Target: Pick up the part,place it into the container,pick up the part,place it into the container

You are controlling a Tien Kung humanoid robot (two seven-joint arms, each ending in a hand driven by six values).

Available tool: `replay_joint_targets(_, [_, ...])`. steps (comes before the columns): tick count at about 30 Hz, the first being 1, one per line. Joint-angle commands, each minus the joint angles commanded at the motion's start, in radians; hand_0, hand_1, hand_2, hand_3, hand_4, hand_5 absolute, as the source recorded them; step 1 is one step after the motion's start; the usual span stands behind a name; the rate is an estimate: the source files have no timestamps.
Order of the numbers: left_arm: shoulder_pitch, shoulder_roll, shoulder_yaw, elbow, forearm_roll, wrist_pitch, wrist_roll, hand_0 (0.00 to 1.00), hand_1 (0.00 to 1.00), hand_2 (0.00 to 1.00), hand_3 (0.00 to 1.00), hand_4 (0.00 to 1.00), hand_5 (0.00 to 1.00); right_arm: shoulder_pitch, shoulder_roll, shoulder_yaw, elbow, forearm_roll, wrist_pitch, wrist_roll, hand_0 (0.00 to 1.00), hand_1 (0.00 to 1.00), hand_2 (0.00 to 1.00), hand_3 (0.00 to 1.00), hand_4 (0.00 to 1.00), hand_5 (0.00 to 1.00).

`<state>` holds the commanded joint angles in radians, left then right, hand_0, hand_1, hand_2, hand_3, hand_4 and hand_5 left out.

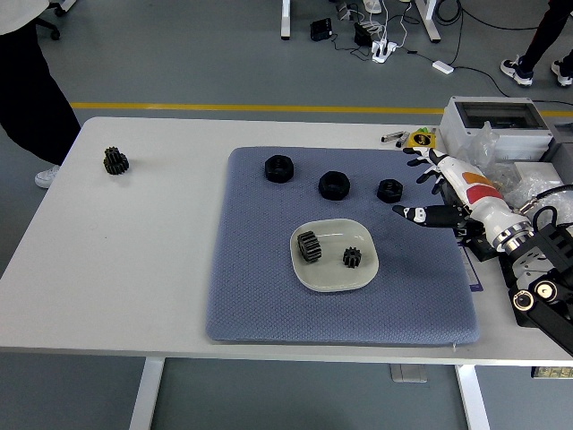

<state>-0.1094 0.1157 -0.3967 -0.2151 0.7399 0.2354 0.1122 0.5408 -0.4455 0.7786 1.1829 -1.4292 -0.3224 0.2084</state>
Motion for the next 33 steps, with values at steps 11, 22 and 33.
replay_joint_targets(11, [0.001, -0.002, -0.007, 0.0, 0.014, -0.001, 0.001, 0.653, 0.649, 0.622, 0.554, 0.593, 0.499, -0.21, 0.062, 0.197, 0.023, 0.461, 0.034, 0.096, 0.738, 0.747, 0.808, 0.868, 0.998, 0.866])
replay_joint_targets(22, [-0.001, -0.004, -0.006, 0.001, 0.013, 0.0, 0.0, 0.653, 0.648, 0.622, 0.554, 0.593, 0.499, -0.329, 0.136, 0.326, 0.002, 0.727, 0.024, 0.164, 0.813, 0.788, 0.822, 0.861, 0.998, 0.965])
replay_joint_targets(33, [-0.002, -0.003, -0.008, 0.001, 0.021, -0.001, 0.002, 0.652, 0.647, 0.622, 0.554, 0.593, 0.499, -0.375, 0.193, 0.393, 0.005, 0.653, 0.044, 0.158, 0.824, 0.792, 0.828, 0.862, 0.998, 0.977])
